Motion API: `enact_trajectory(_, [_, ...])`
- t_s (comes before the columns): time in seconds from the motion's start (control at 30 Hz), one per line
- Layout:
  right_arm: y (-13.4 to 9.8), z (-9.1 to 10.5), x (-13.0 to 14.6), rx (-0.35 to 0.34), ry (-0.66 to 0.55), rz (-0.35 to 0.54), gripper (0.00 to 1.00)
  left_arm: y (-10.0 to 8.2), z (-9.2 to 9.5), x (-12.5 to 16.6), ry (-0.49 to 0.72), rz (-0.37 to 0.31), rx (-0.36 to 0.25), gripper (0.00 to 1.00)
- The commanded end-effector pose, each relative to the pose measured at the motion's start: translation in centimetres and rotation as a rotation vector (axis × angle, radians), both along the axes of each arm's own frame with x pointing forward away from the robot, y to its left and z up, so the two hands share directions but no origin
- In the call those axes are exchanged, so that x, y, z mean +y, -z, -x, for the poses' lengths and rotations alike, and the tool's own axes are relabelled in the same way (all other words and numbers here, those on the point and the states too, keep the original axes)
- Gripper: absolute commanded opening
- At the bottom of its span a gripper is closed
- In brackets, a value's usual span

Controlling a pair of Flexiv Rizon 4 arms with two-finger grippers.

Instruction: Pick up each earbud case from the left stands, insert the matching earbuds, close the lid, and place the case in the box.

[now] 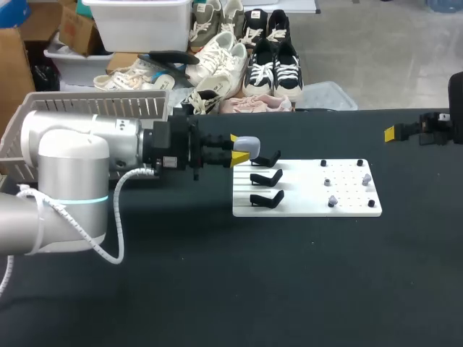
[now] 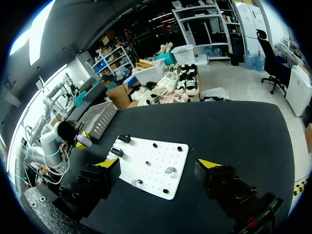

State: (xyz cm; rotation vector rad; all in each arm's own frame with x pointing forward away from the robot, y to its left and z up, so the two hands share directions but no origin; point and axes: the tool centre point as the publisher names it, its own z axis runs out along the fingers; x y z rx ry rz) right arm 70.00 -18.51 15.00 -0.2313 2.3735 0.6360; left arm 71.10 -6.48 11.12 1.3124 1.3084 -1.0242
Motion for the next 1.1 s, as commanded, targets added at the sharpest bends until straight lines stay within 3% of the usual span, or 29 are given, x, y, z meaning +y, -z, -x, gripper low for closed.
enact_trajectory(0.03, [0.0, 0.0, 0.0, 0.000, 0.000, 0.000, 1.00, 0.0, 0.3, 0.0, -0.048, 0.005, -0.011, 0.00])
enact_trajectory(0.5, [0.0, 0.0, 0.0, 0.000, 0.000, 0.000, 1.00, -0.3, 0.7, -1.0, -0.039, -0.007, -0.026, 0.00])
enact_trajectory(0.7, [-0.4, 2.2, 0.8, -0.029, -0.025, 0.049, 1.00, -0.2, 0.2, -3.5, 0.010, 0.025, -0.024, 0.00])
enact_trajectory(1.1, [-3.0, 7.6, 3.1, -0.081, -0.090, 0.040, 1.00, 0.8, 0.8, -5.9, 0.067, 0.054, -0.006, 0.00])
